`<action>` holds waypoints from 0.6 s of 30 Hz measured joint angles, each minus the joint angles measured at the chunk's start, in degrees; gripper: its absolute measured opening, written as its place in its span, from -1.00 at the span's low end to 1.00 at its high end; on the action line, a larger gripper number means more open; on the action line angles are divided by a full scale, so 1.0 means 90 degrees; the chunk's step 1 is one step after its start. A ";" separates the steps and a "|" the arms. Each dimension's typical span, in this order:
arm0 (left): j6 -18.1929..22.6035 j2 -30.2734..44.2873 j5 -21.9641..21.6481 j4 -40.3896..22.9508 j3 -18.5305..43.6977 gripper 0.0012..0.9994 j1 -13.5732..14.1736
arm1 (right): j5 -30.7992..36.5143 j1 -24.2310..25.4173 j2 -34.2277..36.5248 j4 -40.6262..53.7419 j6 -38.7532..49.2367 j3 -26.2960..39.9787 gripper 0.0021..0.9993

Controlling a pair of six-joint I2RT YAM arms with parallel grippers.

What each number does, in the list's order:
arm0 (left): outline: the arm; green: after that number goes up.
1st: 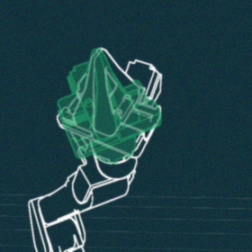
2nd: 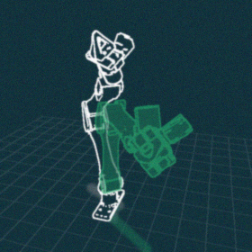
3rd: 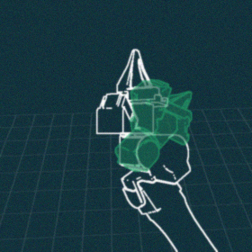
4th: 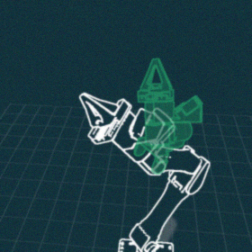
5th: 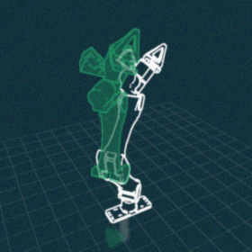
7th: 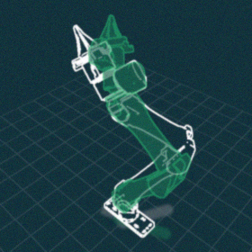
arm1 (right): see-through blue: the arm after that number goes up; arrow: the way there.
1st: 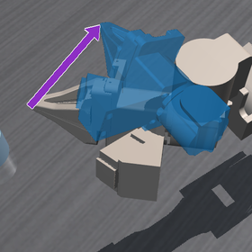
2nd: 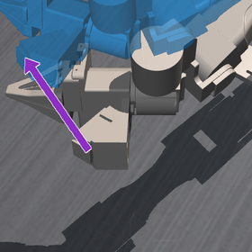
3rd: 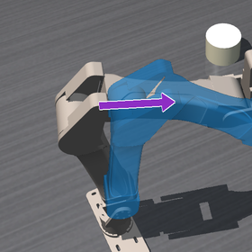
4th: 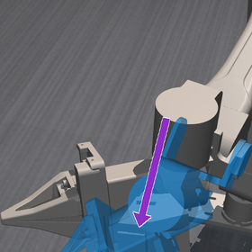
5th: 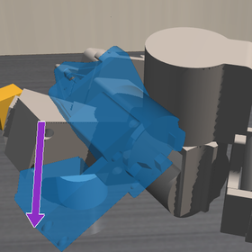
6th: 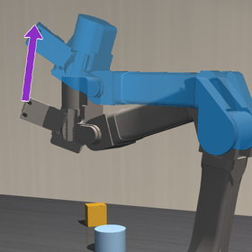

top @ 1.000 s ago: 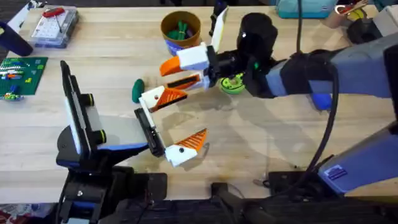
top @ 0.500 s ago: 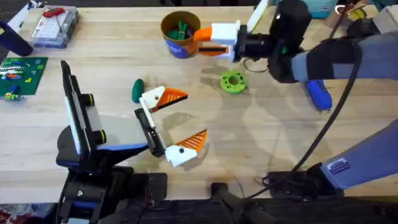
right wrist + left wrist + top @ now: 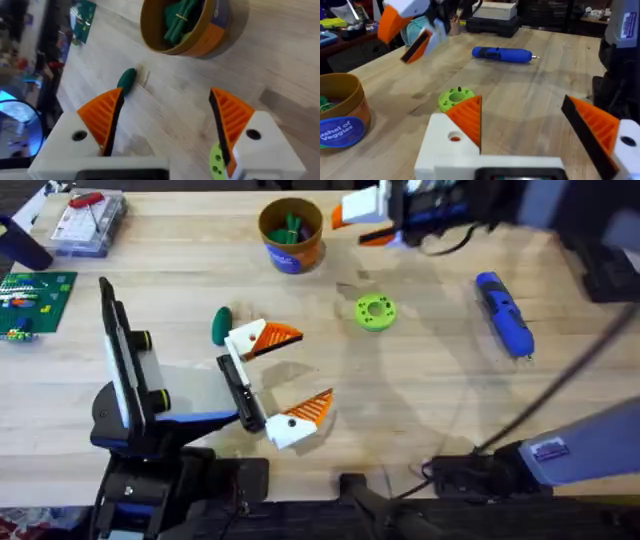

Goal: Pick up the gripper from the table and insert it into the empty holder that is missing its gripper. Then pick up a screw, insert it into the mounting hole, and use the screwdriver to tighten it. Finally, clean up the table by picking up the vegetable and placing it into the bucket.

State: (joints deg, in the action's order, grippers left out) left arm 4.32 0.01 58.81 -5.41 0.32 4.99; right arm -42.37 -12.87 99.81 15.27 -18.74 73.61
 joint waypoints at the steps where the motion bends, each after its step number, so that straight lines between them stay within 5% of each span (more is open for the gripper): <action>1: -0.0002 -0.0002 0.0000 0.0000 0.0000 0.98 0.0000 | 0.0179 0.0003 -0.0149 0.0348 0.0295 0.0170 0.99; 7: -0.0002 -0.0002 -0.0002 0.0000 0.0000 0.98 0.0000 | 0.1307 -0.0002 -0.1182 0.2059 0.1426 0.0775 0.99; 18: -0.0002 -0.0002 0.0000 0.0000 0.0000 0.98 0.0000 | 0.3134 -0.0002 -0.2707 0.4038 0.1850 0.0793 0.99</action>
State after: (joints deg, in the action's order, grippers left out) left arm 4.29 -0.01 58.81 -5.41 0.32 4.99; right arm -14.16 -12.88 75.44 51.61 -2.09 80.75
